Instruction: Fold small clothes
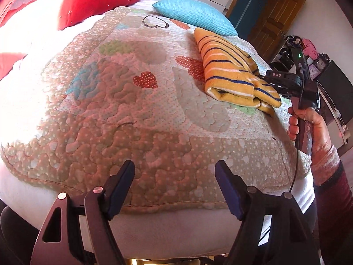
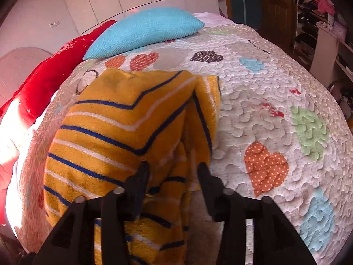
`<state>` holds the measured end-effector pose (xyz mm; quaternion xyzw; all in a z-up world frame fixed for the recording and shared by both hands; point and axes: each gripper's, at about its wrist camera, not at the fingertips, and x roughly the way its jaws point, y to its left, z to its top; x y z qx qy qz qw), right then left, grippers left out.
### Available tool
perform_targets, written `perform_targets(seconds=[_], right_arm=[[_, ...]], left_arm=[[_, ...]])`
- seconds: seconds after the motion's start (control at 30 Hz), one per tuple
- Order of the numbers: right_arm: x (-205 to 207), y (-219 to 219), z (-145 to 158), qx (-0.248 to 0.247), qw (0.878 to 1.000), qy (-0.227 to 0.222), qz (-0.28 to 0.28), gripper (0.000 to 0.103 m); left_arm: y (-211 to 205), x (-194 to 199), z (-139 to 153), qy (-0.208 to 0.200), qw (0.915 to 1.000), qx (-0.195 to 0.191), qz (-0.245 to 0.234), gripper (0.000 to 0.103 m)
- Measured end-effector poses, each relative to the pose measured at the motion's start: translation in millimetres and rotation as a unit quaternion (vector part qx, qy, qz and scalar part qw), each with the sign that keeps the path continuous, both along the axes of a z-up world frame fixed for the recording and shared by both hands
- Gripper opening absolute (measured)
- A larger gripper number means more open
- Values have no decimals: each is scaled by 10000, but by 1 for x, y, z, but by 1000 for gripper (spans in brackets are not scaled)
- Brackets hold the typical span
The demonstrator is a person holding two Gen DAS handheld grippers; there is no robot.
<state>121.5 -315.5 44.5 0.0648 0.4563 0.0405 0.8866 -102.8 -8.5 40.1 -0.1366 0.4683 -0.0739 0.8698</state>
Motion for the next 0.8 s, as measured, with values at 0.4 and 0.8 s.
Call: perform_targets(seconds=[0.4, 0.8], right_arm=[[-58, 38, 73, 500, 9873, -1198, 913, 72], [-79, 43, 12, 878, 9881, -457, 1179, 56]], left_arm=[[8, -8, -7, -122, 9982, 576, 113, 76], [28, -14, 5, -278, 9960, 774, 346, 78]])
